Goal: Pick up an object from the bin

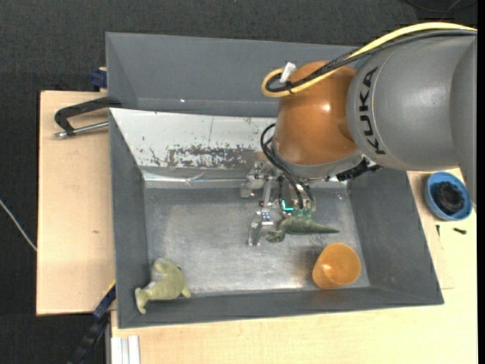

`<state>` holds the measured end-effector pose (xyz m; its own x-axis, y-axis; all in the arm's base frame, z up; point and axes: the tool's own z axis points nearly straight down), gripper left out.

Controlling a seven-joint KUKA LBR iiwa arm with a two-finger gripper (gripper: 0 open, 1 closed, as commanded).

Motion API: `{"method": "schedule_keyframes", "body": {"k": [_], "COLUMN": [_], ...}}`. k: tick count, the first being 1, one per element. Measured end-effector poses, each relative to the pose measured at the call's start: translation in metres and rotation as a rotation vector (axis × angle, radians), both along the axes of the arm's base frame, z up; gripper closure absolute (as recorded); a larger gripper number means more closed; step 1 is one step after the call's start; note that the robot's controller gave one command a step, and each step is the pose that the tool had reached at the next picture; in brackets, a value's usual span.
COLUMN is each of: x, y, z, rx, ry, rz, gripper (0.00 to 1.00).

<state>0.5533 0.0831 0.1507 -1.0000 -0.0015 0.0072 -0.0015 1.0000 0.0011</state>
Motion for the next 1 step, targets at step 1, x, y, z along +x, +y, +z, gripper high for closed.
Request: {"method": "schedule_keyframes", "body": {"k": [1], "x": [0.008], "y": [-0.0639], "z": [-0.0543], "rx": [-0.004], "ry": [-0.002], "rz": [-0.025], "gripper": [0.0]}}
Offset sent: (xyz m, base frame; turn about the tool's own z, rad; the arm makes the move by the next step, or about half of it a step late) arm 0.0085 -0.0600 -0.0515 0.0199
